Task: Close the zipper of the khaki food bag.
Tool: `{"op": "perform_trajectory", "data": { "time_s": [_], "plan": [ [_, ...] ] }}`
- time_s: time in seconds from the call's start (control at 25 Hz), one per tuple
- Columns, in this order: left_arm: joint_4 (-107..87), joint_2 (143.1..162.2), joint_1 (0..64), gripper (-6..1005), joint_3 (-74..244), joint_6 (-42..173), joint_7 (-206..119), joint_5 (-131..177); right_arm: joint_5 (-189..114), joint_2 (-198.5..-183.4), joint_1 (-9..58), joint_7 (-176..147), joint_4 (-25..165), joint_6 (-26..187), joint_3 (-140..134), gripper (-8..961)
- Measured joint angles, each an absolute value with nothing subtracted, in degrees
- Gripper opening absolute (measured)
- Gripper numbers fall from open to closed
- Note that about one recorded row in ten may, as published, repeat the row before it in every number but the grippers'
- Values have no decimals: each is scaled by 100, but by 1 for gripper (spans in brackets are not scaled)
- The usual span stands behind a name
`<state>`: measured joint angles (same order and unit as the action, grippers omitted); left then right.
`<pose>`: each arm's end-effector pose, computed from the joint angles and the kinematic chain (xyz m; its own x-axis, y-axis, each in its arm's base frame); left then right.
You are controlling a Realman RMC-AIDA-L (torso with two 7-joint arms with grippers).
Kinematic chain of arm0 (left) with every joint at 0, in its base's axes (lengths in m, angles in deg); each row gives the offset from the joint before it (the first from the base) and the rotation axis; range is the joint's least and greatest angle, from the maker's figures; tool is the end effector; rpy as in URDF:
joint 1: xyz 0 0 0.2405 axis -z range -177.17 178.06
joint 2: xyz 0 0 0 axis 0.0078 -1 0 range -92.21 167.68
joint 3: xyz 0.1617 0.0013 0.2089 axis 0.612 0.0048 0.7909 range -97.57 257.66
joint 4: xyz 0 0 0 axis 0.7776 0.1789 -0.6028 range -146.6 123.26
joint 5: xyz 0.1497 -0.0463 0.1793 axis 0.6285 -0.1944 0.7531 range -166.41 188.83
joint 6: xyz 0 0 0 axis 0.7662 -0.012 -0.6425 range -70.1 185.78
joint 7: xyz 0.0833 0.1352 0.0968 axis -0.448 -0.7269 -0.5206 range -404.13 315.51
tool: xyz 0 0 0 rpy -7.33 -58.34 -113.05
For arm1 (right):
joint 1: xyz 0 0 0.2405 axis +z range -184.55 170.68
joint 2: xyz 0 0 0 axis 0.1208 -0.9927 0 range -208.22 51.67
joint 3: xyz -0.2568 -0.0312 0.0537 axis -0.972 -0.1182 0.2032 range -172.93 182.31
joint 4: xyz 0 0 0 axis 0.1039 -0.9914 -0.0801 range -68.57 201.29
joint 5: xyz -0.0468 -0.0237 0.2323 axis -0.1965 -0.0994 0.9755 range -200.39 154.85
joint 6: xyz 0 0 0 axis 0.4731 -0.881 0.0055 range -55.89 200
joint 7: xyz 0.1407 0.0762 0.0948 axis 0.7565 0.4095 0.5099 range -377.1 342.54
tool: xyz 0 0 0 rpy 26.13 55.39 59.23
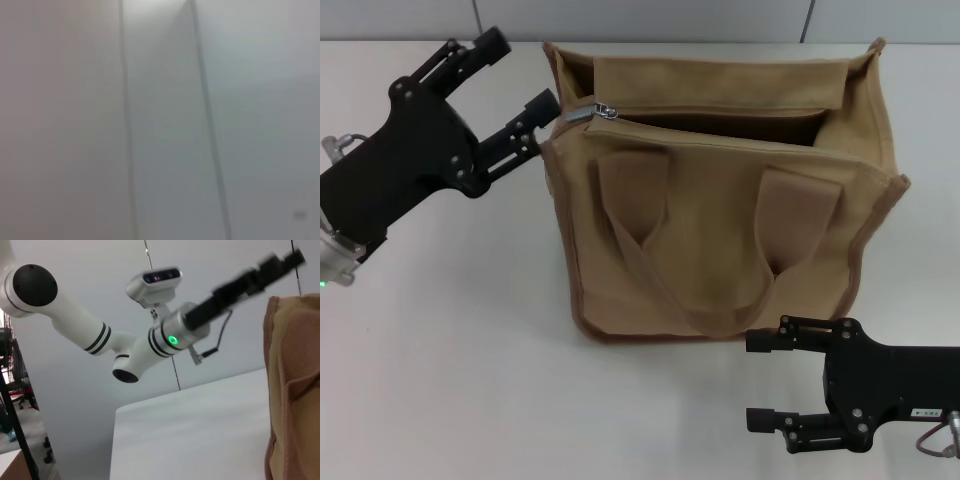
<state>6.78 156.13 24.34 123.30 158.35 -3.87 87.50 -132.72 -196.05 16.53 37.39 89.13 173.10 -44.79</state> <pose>-0.2560 0.3343 -0.0100 0.5390 -0.2216 0.8126 0.3663 -0.8071 -0.4631 0.2849 0.2626 -0.0843 0.7924 -0.2123 -0.5719 -0.2251 -0.9731 0.0492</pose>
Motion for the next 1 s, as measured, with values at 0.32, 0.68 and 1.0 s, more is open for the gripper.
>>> {"op": "perform_trajectory", "data": {
  "time_s": [0.32, 0.68, 1.0],
  "plan": [
    [686, 15577, 2261, 756, 12111, 15163, -527, 8751, -13247, -19598, 1653, 3739, 8898, 17314, -4471, 775],
    [694, 15407, 2053, 754, 12127, 15095, -470, 9638, -13232, -19588, 1655, 3739, 8904, 17274, -4470, 776],
    [716, 15587, 2173, 752, 12195, 14715, -800, 9751, -13233, -19592, 1695, 3743, 8903, 17262, -4470, 776]
  ]
}}
